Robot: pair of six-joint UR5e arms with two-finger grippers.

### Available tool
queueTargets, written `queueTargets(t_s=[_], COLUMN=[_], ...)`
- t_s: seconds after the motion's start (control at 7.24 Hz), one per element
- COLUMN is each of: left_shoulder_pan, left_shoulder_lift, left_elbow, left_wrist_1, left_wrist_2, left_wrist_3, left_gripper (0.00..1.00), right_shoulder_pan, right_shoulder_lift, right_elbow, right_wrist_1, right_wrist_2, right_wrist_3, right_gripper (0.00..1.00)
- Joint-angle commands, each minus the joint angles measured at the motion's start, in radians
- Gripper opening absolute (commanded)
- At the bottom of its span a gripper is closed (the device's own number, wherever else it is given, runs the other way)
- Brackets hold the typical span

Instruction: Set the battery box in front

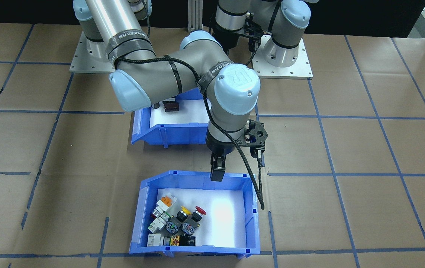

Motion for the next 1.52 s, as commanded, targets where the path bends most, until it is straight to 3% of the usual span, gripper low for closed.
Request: queueTargets(t_s=[0.0, 0.28, 0.41, 0.55, 0.97, 1.11, 1.24, 1.38], left_shoulder_pan=[-0.066, -0.112, -0.135, -0.142, -0.157, -0.157, -0.159, -0.159], left_shoulder_lift=[-0.027, -0.082, -0.096, -0.116, -0.196, -0.216, -0.238, -0.261], left_elbow=[-0.035, -0.056, -0.056, -0.056, -0.056, -0.056, -0.056, -0.056], left_wrist_1=[0.073, 0.16, 0.179, 0.186, 0.257, 0.272, 0.284, 0.309], left_wrist_2=[0.0, -0.003, 0.003, 0.002, 0.006, 0.008, 0.022, 0.052], left_wrist_3=[-0.19, -0.284, -0.288, -0.295, -0.323, -0.321, -0.321, -0.323], left_gripper=[1.0, 1.0, 1.0, 1.0, 1.0, 0.99, 0.95, 0.9], right_shoulder_pan=[-0.009, -0.011, -0.01, -0.009, -0.014, -0.014, -0.014, -0.016], right_shoulder_lift=[0.029, 0.067, 0.062, 0.056, 0.046, 0.046, 0.044, 0.039], right_elbow=[0.037, 0.078, 0.08, 0.081, 0.077, 0.071, 0.063, 0.057], right_wrist_1=[-0.084, -0.264, -0.27, -0.267, -0.242, -0.242, -0.242, -0.244], right_wrist_2=[-0.027, -0.027, -0.025, -0.028, -0.036, -0.049, -0.051, -0.089], right_wrist_3=[-0.007, -0.008, -0.007, 0.002, 0.002, -0.002, -0.002, -0.004], right_gripper=[1.0, 1.0, 0.99, 0.88, 0.16, 0.02, 0.0, 0.0])
